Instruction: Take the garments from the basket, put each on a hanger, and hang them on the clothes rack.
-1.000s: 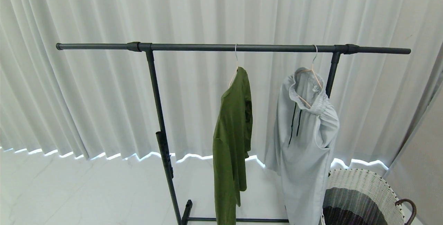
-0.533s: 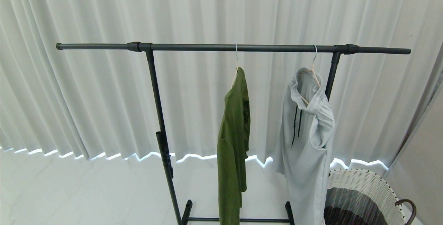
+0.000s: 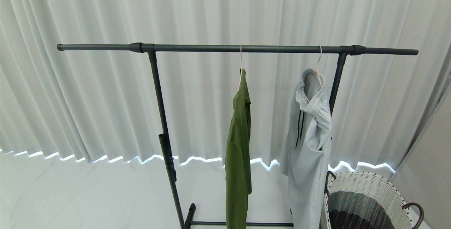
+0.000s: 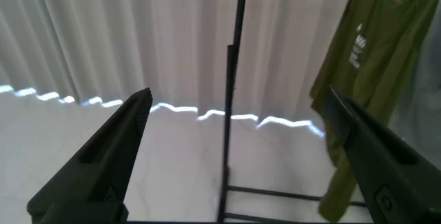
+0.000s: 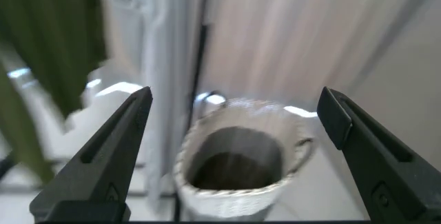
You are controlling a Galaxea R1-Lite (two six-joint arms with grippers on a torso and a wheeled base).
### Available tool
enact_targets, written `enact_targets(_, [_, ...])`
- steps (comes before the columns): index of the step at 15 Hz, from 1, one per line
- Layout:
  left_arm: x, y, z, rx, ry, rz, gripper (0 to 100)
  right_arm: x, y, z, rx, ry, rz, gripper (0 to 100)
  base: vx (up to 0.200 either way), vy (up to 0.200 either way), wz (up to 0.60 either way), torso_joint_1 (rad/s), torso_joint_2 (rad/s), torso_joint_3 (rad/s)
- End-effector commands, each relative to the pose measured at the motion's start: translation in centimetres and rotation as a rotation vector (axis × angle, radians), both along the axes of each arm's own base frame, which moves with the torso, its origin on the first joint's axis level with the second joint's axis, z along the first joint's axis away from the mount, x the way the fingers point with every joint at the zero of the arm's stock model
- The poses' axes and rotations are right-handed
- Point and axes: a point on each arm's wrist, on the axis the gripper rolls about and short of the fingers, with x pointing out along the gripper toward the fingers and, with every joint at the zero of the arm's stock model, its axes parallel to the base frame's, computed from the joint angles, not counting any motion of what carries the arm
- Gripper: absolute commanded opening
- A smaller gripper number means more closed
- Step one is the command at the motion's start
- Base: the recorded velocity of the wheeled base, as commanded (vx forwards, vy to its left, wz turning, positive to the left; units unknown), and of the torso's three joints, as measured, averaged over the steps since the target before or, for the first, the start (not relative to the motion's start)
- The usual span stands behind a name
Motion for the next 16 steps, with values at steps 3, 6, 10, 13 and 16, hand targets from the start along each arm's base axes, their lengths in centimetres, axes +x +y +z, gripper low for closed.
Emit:
enact_targets(3, [0.0, 0.0, 0.0, -0.200, -0.011, 0.011, 100, -0.1, 0.1, 0.1, 0.024, 0.009, 0.087, 100, 0.000, 0.000, 0.00, 0.000, 0.00, 0.000])
enact_targets(6, [-0.6, -0.1, -0.1, -0.148, -0.077, 0.004, 100, -0.2, 0.0, 0.2, 0.026, 0.007, 0.193, 100, 0.000, 0.000, 0.00, 0.000, 0.00, 0.000])
enact_targets(10, [-0.5, -0.4, -0.2, 0.169, -0.067, -0.117, 100, -0.9, -0.2, 0.0, 0.072, -0.087, 0.230, 100, 0.000, 0.000, 0.00, 0.000, 0.00, 0.000])
enact_targets(13, [-0.6, -0.5, -0.7, 0.118, -0.020, -0.179, 100, -0.8, -0.7, 0.2, 0.145, -0.120, 0.013, 100, 0.000, 0.000, 0.00, 0.000, 0.00, 0.000])
enact_targets(16, [-0.6, -0.5, -0.7, 0.073, -0.010, -0.169, 100, -0.8, -1.0, 0.4, 0.136, -0.141, -0.106, 100, 0.000, 0.000, 0.00, 0.000, 0.00, 0.000])
